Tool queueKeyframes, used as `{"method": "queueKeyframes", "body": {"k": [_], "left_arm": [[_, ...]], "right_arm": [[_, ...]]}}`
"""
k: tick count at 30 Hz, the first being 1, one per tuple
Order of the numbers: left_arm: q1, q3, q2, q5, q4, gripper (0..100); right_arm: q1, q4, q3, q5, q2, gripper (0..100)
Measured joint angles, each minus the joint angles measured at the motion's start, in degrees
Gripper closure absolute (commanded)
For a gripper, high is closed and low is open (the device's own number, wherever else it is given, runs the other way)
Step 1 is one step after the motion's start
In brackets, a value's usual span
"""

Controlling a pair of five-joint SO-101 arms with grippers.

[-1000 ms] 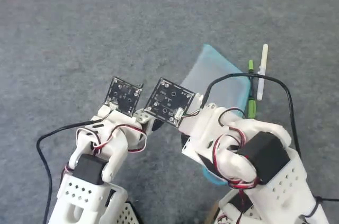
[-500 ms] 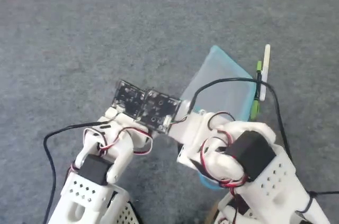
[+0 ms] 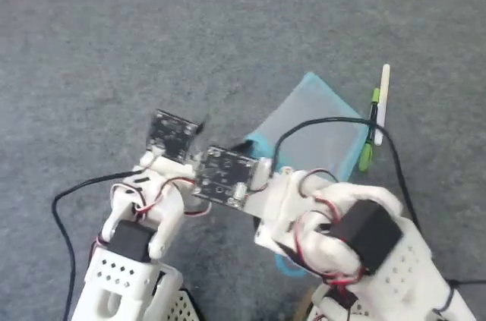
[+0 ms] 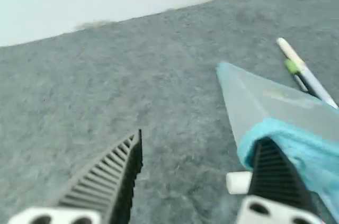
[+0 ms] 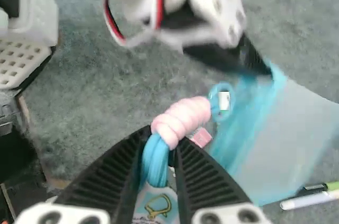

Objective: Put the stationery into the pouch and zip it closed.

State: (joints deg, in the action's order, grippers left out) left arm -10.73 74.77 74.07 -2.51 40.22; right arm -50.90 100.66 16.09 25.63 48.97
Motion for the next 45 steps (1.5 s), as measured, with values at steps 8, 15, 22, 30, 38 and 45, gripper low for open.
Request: {"method": "queueKeyframes", "body": {"k": [8, 15, 22, 30, 38, 45], "left_arm": [[7.30, 0.79, -0.53, -0.26, 0.00, 69], [7.74, 0.79, -0.62, -0.26, 0.00, 68], [-2.11, 0.79, -0.62, -0.26, 0.70, 68], [-5.10, 0.79, -0.62, -0.26, 0.70, 66], [-9.41, 0.79, -0.62, -0.26, 0.70, 64], [-9.93, 5.36, -0.53, -0.53, -3.25, 70]], "right_arm": [[8.62, 0.00, 3.87, 2.90, 2.11, 99.2], [12.66, 0.00, 3.87, 4.57, 2.81, 99.2], [8.62, 0.00, 3.78, 3.87, 2.90, 99.2], [8.00, 0.00, 2.90, 3.78, 2.90, 99.2], [-0.79, 0.00, 2.11, 1.85, 3.52, 99.2], [-2.29, 0.00, 0.97, 1.85, 4.31, 99.2]]}}
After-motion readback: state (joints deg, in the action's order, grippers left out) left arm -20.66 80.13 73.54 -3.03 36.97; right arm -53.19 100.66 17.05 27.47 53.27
